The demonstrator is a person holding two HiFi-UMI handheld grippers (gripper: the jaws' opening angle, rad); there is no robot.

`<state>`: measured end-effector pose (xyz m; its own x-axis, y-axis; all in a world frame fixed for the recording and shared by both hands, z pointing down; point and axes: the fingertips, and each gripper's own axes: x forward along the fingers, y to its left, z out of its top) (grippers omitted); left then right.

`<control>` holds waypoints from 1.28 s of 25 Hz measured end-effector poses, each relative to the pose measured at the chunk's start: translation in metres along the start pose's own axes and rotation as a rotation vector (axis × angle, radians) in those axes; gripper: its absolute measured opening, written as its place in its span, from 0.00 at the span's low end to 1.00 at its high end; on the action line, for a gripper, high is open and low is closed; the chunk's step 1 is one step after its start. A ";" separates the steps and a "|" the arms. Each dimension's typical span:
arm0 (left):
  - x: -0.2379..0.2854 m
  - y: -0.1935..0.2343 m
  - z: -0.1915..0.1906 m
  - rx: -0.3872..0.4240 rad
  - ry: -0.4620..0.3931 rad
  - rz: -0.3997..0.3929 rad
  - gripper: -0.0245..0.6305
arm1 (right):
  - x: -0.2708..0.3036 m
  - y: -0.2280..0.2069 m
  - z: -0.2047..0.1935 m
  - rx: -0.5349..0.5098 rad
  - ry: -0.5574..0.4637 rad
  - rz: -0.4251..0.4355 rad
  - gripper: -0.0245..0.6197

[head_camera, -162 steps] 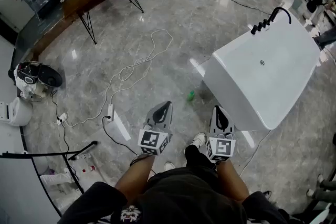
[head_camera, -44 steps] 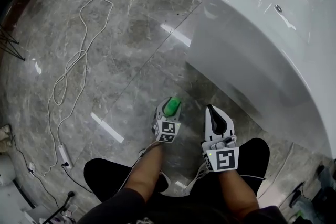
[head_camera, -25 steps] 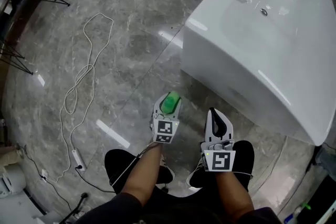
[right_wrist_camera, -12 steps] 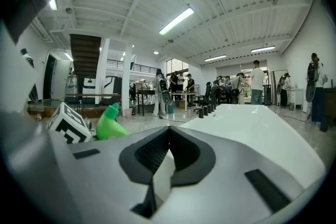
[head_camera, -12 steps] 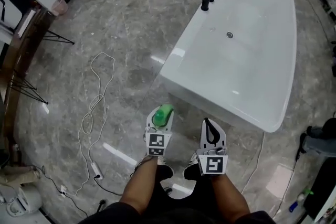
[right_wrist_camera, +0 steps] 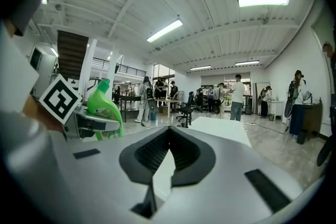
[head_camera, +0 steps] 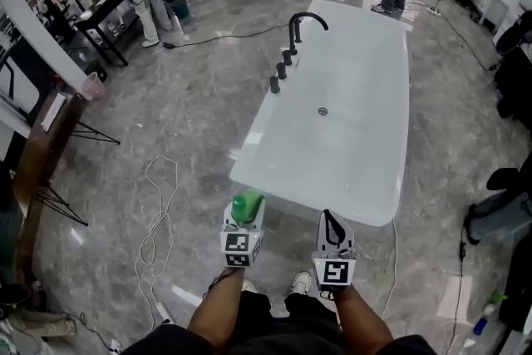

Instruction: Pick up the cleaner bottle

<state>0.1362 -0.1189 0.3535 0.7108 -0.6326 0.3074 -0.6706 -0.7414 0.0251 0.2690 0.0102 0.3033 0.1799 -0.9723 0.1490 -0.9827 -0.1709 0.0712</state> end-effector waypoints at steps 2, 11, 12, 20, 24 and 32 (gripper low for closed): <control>0.010 -0.016 0.022 0.014 -0.013 -0.035 0.32 | -0.001 -0.021 0.012 -0.006 -0.010 -0.042 0.06; 0.042 -0.044 0.076 0.062 -0.007 -0.185 0.32 | -0.004 -0.088 0.064 -0.034 -0.039 -0.215 0.06; 0.045 -0.044 0.081 0.066 -0.005 -0.202 0.32 | -0.003 -0.090 0.069 -0.032 -0.044 -0.234 0.06; 0.053 -0.024 0.107 0.141 -0.023 -0.257 0.32 | 0.007 -0.067 0.088 -0.030 -0.051 -0.310 0.06; 0.052 -0.009 0.108 0.187 -0.027 -0.272 0.32 | 0.013 -0.052 0.095 -0.023 -0.060 -0.335 0.06; 0.043 -0.019 0.117 0.186 -0.040 -0.306 0.32 | 0.010 -0.052 0.105 -0.032 -0.070 -0.354 0.06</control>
<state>0.2042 -0.1586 0.2548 0.8829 -0.3805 0.2752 -0.3781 -0.9236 -0.0640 0.3169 -0.0073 0.1971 0.5047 -0.8623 0.0415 -0.8577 -0.4954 0.1375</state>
